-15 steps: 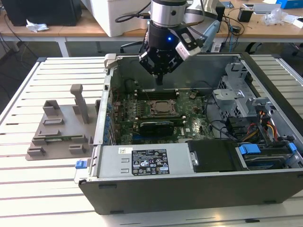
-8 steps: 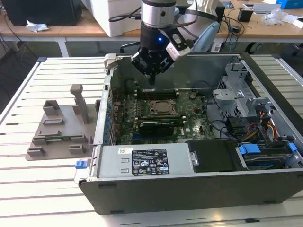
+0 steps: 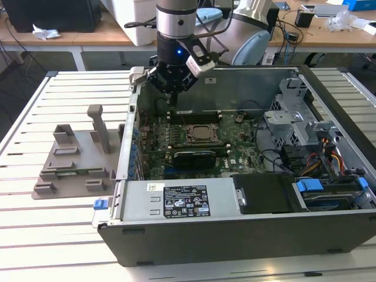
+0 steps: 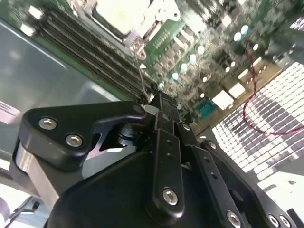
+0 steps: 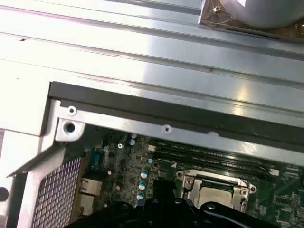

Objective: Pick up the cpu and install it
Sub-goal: 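Install the first cpu locking lever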

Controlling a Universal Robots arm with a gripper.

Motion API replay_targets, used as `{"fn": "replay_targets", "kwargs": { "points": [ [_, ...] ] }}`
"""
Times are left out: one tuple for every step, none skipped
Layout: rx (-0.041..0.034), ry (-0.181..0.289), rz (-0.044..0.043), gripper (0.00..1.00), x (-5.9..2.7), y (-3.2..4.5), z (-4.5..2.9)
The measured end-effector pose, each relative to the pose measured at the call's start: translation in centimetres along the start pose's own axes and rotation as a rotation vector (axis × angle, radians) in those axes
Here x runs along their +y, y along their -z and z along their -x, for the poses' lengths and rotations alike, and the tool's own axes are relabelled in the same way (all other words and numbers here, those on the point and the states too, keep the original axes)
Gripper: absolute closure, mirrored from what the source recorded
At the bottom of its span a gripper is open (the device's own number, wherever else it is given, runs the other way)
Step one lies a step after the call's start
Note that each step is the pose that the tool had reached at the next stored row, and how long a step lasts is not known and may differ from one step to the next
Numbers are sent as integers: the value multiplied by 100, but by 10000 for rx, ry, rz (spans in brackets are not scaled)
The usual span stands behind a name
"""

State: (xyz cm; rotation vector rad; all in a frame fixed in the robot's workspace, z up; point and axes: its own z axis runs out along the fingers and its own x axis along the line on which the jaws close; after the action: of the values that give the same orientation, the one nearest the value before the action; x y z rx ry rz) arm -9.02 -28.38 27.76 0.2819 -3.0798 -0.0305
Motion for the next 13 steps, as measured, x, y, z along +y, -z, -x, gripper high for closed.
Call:
{"fn": "replay_targets", "kwargs": {
  "points": [
    [0,-2,0,89,15,-38,-8],
    [1,-1,-1,89,18,-64,-6],
    [1,-4,-1,89,19,-76,-4],
    [-1,-21,0,89,20,-88,-3],
    [-2,-105,4,89,18,-103,7],
    [-3,-155,6,89,15,-107,24],
    [-4,-188,8,89,12,-108,39],
    [-4,-226,10,89,5,-110,77],
    [-5,-240,10,89,1,-110,98],
    [-4,-263,12,89,-5,-112,130],
    [-2,-277,13,89,-9,-113,152],
    [2,-290,14,89,-13,-114,172],
    [7,-308,17,89,-17,-117,197]
  ]
}}
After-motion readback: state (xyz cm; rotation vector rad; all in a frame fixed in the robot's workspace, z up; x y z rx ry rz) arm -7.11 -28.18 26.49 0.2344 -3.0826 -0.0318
